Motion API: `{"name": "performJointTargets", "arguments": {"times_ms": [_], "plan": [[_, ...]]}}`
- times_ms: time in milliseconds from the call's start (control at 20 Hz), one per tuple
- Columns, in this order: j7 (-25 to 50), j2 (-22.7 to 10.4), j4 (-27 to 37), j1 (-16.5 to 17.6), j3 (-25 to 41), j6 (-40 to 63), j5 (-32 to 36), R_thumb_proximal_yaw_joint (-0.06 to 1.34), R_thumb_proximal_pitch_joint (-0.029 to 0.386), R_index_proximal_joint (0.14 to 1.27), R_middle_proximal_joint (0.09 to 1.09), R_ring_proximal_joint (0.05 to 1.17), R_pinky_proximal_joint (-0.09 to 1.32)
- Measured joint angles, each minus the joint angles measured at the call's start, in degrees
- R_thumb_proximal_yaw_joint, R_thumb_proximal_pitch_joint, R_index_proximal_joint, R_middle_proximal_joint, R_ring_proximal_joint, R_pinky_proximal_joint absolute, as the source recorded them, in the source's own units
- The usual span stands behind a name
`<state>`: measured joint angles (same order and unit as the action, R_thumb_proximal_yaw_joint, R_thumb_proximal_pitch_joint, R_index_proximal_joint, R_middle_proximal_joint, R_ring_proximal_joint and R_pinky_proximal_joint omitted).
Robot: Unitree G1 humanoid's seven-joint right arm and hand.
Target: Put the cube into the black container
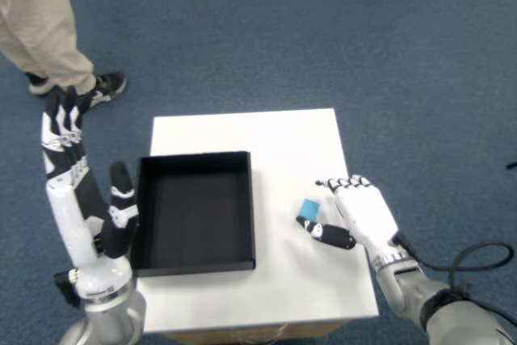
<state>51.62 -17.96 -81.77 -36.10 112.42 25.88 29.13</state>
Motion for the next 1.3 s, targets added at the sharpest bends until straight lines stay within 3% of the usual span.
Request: {"name": "performJointTargets", "arguments": {"times_ms": [600, 1000, 1300], "plan": [[0.0, 0.9, 0.0, -2.8, 1.0, 0.0, -0.4, 0.37, -0.005, 0.41, 0.43, 0.44, 0.35], [-1.1, 0.8, 0.0, -2.2, 1.6, 0.0, -1.2, 0.37, 0.088, 0.44, 0.44, 0.46, 0.38], [-3.0, 0.7, 0.0, -1.4, 1.7, -0.3, -1.2, 0.39, 0.100, 0.45, 0.45, 0.46, 0.38]]}}
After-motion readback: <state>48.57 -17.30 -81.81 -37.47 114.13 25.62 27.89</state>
